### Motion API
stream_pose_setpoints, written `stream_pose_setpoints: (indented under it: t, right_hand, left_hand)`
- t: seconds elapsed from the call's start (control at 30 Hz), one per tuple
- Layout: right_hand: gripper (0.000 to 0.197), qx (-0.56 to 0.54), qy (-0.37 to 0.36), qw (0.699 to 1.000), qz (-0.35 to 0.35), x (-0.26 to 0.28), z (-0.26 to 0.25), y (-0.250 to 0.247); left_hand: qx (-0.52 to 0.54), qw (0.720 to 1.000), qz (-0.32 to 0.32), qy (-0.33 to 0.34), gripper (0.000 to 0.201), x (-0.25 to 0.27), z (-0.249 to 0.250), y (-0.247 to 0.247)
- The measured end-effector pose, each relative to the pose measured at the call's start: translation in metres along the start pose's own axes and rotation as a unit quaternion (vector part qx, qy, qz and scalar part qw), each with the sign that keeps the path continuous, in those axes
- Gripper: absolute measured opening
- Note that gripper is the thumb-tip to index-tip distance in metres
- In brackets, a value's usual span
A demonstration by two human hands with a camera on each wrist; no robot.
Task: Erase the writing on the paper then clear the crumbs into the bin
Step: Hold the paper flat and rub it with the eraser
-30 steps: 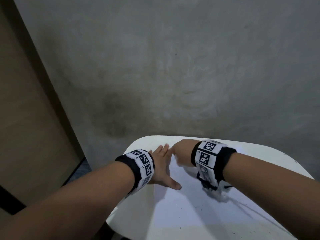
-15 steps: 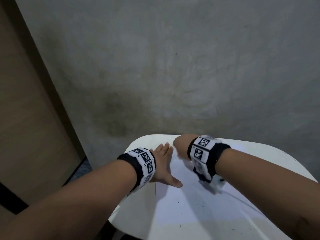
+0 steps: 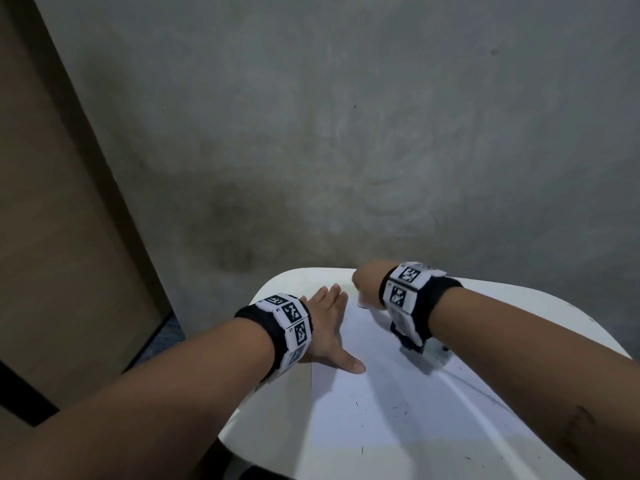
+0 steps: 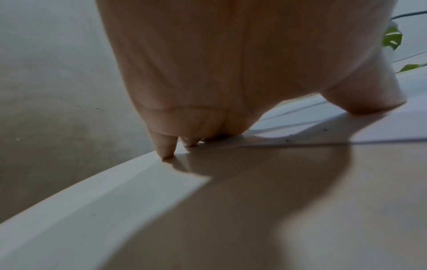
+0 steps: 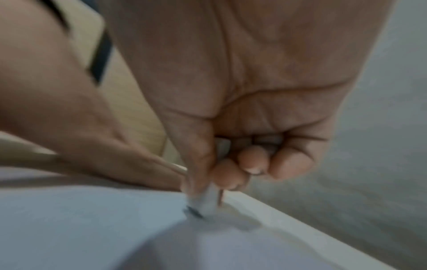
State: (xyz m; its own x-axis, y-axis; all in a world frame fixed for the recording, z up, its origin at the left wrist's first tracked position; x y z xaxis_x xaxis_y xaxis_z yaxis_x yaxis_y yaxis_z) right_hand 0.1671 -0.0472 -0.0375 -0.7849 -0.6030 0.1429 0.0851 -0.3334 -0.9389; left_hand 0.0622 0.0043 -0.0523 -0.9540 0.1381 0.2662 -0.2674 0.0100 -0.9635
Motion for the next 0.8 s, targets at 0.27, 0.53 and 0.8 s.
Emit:
stream_pose_setpoints:
  t: [0.27, 0.53, 0.8]
  right_hand:
    - [0.02, -0.014, -0.007, 0.999, 0.029, 0.001, 0.004, -0.009]
    - [0.014, -0.028, 0.002, 0.999, 0.025, 0.008, 0.0, -0.011]
    - [0.012, -0.017, -0.001, 1.0, 0.017, 0.018, 0.004, -0.016]
  left_hand:
    - [-0.006, 1.0, -0.005, 0.0, 0.127, -0.002, -0.002, 0.002]
    - [-0.009, 1.0, -0.003, -0.001, 0.127, -0.004, -0.004, 0.004]
    - [-0.006, 1.0, 0.004, -0.001, 0.126, -0.003, -0.004, 0.003]
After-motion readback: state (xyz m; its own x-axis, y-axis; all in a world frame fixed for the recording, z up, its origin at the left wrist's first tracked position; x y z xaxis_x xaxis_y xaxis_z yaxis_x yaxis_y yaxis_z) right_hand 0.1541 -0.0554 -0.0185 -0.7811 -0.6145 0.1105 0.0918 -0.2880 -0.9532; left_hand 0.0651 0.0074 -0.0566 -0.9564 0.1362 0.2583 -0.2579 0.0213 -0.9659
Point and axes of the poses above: each hand's wrist, its own x-axis away from the middle knuckle, its own y-axis out of the palm, z = x × y, the point moved 7 cm from there along -x, towards the middle knuckle, and after that the axes turned 15 degrees about z, right-handed, at the moved point
